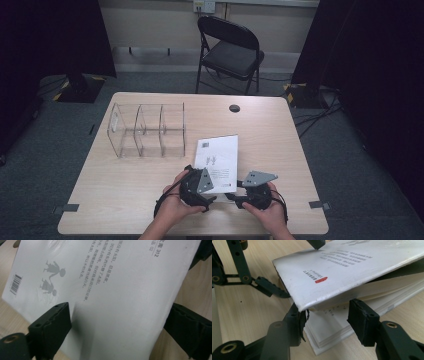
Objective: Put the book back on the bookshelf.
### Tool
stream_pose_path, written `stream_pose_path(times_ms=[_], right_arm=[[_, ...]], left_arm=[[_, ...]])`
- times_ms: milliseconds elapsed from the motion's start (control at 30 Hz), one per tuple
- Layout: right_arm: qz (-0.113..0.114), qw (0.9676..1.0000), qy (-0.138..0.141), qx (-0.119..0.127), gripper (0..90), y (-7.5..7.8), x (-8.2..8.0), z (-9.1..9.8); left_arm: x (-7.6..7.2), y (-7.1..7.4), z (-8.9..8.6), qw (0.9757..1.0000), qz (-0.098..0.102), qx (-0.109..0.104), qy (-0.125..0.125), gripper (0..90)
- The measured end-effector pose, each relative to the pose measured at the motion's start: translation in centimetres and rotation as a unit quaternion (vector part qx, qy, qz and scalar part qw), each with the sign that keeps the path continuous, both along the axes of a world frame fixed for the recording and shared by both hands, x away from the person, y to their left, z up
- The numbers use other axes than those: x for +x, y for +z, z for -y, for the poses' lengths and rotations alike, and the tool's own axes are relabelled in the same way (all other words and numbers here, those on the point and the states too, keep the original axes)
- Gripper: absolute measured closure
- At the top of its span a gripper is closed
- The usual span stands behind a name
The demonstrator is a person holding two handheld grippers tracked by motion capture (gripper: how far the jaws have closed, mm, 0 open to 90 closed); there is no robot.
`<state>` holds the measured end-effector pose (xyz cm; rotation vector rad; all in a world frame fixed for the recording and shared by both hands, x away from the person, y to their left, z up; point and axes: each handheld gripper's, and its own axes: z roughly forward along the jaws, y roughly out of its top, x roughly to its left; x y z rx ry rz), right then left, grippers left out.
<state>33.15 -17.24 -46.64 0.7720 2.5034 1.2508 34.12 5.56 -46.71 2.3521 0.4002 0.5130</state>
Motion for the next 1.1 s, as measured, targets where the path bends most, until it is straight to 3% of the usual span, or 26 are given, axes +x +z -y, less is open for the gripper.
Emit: stream_pose_path(times_ms=[133, 367, 567, 700, 900, 1033, 1100], right_arm=[[-0.001, 1.0, 0.001, 0.002, 48.5, 0.1, 0.1, 0.0], [-0.006, 1.0, 0.003, 0.002, 48.6, 0.2, 0.1, 0.0], [-0.01, 0.9999, 0.002, 0.002, 48.8, 0.3, 0.2, 0.0], [-0.023, 0.9995, 0.004, 0.019, 49.9, 0.3, 0.3, 0.3], [-0.032, 0.9993, 0.004, 0.018, 50.0, 0.0, 0.4, 0.5], [-0.034, 0.9993, 0.005, 0.015, 49.3, -0.1, 0.5, 0.6], [-0.047, 0.9989, 0.003, -0.001, 47.9, -0.3, 0.5, 0.7]], left_arm=[[0.2, -0.1, 1.0, 0.9997, 0.013, 0.019, 0.009, 0.0], [0.5, -0.3, 2.1, 0.9989, 0.036, 0.022, 0.018, 0.0], [0.5, -0.4, 2.0, 0.999, 0.038, 0.017, 0.015, 0.0], [0.6, -0.4, 2.2, 0.9986, 0.043, 0.024, 0.019, 0.2], [0.5, -0.2, 2.0, 0.9988, 0.044, 0.014, 0.018, 9.8], [0.2, 0.0, 2.0, 0.9984, 0.05, 0.025, 0.007, 14.7], [0.2, 0.0, 2.2, 0.998, 0.052, 0.035, -0.001, 15.2]])
